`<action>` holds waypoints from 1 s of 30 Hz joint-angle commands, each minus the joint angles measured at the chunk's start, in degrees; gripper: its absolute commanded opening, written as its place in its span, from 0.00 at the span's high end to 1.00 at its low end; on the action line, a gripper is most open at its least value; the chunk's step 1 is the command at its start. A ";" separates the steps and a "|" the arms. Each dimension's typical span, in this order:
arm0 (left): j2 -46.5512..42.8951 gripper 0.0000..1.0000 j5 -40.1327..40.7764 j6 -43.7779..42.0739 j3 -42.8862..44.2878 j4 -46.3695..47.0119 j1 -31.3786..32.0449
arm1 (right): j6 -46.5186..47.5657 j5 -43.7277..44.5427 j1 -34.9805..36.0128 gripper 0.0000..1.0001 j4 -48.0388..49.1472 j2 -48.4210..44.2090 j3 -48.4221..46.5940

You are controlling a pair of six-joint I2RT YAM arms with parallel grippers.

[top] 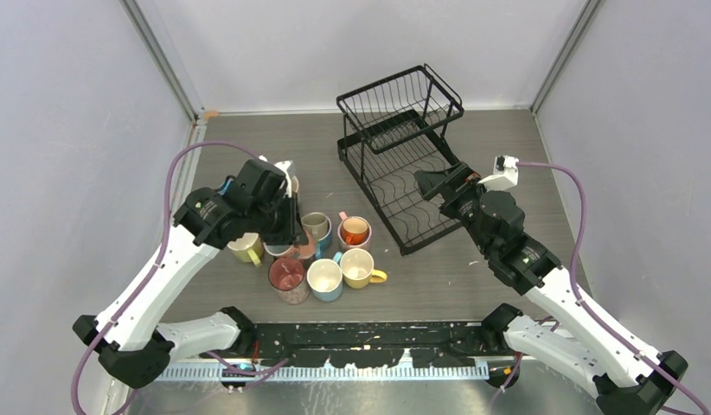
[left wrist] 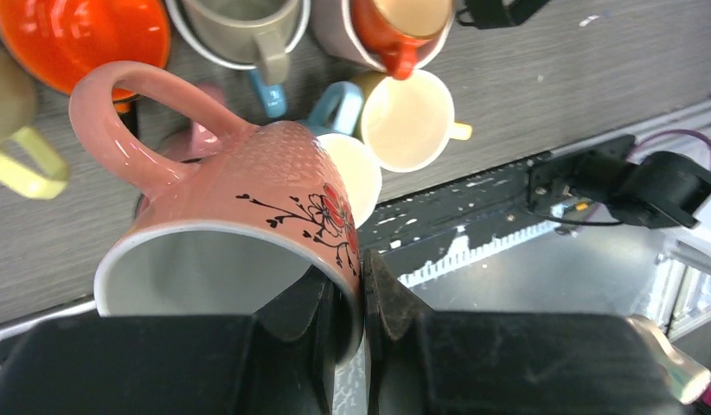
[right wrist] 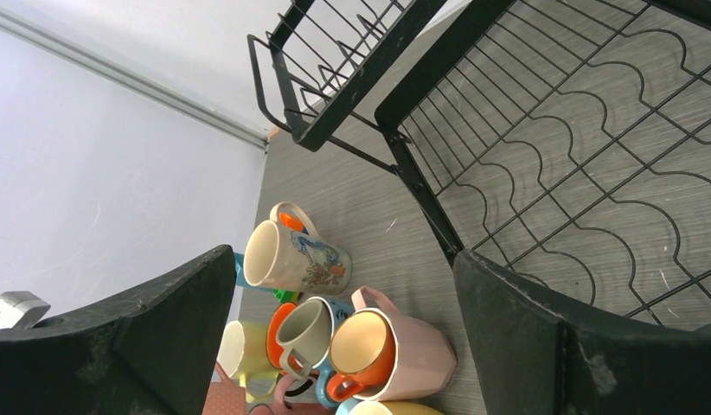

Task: Unload the cups from the dish rack
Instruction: Place the cup into the cup.

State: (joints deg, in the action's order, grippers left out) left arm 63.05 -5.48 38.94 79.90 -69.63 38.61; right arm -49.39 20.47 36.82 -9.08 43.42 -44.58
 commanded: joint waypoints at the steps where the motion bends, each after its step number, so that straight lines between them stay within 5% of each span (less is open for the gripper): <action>1: -2.76 1.00 7.09 -0.49 1.85 -3.53 -0.20 | 0.28 -0.42 0.27 0.00 3.03 0.30 -0.98; 30: -3.74 1.00 3.82 2.63 -10.35 -3.61 -0.20 | -0.80 -1.71 0.28 0.00 5.80 1.15 2.50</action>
State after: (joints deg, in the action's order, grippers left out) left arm 60.71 -0.14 40.62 69.76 -76.36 38.61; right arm -49.84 18.72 36.82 -6.09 44.80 -42.46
